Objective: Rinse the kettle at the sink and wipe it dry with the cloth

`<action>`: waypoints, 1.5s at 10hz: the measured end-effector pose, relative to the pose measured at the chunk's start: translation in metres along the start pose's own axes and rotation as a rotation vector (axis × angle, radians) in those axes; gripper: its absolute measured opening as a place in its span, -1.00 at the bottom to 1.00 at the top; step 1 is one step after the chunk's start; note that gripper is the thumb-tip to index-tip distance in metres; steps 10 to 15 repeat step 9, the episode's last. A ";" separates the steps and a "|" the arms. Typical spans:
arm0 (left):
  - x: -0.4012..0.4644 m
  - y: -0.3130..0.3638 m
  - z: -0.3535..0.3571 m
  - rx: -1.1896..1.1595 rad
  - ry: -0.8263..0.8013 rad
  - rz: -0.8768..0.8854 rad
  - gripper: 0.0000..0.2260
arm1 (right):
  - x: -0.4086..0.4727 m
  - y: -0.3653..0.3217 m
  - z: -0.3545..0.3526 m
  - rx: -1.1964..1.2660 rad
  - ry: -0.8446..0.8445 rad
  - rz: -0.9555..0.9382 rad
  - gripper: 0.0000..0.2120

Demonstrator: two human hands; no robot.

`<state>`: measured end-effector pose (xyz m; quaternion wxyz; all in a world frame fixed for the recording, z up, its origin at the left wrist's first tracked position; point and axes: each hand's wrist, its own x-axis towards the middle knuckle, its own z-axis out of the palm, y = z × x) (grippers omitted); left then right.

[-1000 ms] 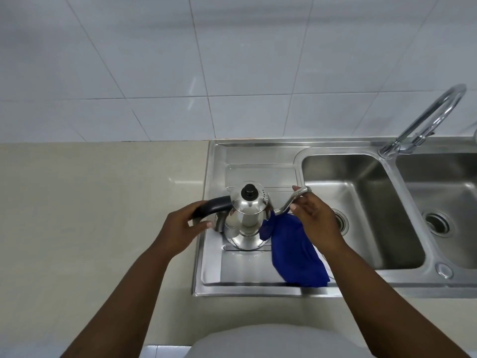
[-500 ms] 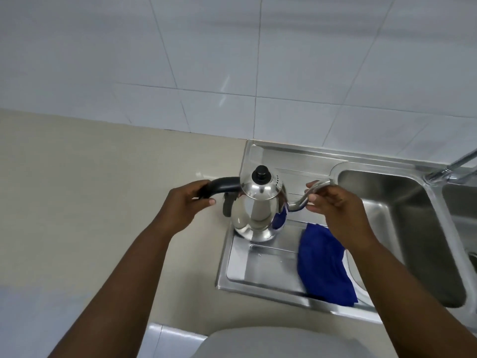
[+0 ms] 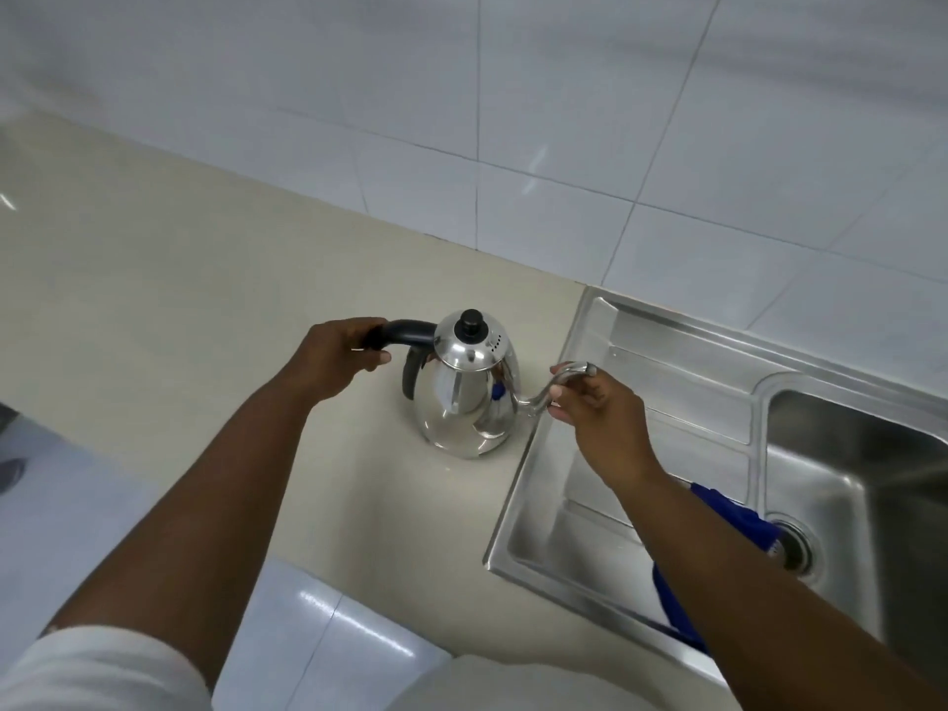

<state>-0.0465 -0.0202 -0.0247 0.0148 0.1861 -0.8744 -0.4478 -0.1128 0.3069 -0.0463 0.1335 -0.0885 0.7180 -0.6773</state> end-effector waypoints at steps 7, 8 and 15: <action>0.011 -0.033 0.005 -0.020 0.107 -0.088 -0.63 | 0.000 0.019 0.024 -0.131 -0.030 -0.035 -0.77; 0.010 -0.032 0.008 0.006 0.126 -0.092 -0.51 | -0.002 0.017 0.022 -0.202 -0.027 -0.035 -0.75; 0.010 -0.019 0.006 -0.097 0.190 -0.083 -0.36 | -0.005 0.016 0.014 -0.271 0.012 -0.052 -0.65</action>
